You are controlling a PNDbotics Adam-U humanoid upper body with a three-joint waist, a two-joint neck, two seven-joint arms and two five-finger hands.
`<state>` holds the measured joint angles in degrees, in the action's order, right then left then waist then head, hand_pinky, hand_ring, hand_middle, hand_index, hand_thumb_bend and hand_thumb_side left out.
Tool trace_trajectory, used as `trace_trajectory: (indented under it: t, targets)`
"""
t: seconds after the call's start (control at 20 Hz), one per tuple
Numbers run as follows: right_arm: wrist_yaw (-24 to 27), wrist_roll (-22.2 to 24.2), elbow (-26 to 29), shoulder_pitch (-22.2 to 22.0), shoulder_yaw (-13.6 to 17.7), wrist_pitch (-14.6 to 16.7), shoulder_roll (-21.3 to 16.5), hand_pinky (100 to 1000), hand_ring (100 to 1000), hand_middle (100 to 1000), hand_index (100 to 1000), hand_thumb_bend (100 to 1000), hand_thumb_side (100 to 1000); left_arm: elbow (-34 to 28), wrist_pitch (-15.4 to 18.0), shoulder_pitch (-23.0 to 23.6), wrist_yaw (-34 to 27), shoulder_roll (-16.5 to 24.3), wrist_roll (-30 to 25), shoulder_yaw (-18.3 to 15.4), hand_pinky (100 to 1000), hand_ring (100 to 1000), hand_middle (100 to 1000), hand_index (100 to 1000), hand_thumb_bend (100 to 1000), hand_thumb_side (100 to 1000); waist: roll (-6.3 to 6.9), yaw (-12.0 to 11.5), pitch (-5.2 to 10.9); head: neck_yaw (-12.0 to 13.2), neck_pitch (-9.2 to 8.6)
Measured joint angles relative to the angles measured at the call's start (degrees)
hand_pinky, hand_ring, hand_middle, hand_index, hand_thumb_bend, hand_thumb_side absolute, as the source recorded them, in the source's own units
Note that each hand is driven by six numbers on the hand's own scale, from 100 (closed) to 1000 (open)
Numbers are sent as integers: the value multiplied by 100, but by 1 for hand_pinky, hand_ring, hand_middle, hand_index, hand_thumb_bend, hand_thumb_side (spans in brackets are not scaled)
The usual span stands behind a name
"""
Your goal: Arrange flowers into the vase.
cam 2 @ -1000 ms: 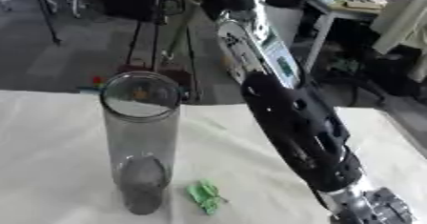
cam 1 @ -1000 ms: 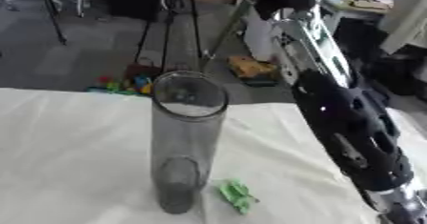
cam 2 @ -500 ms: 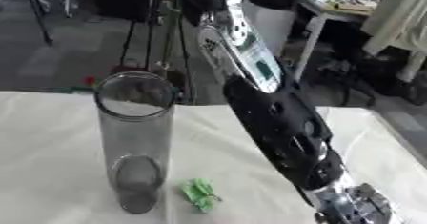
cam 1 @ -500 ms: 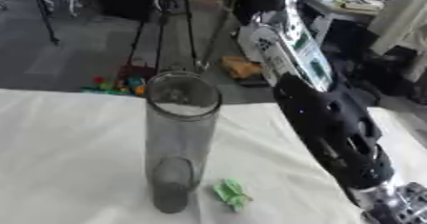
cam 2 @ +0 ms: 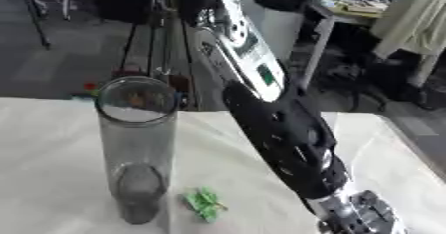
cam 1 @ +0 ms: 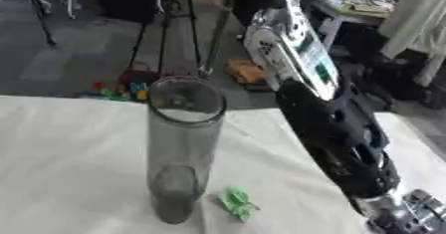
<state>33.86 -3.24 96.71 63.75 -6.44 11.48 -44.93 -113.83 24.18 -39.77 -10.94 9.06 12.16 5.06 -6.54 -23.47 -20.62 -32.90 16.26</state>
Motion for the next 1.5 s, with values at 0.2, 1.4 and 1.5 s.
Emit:
trace_trajectory:
  t: [0.2,1.4,1.5]
  targets:
    - [-11,-169,35,33,-29,-47,-2,100,100,100,129,100,170,0,-3,-2,-49,0,-3,0,722,831,763,896,276,952,-31,-36,112,-28,0]
    - [-562,-859,-97,37,-201,-1355,93,106,100,100,140,100,198,0,-78,-10,-229,0,-18,-3,718,830,761,895,312,922,-28,-91,602,-43,474]
    - [-562,-882,-112,38,-187,-1532,119,105,100,100,140,100,199,0,-87,-13,-243,0,-18,-3,718,830,761,895,313,921,-28,-96,630,-51,484]
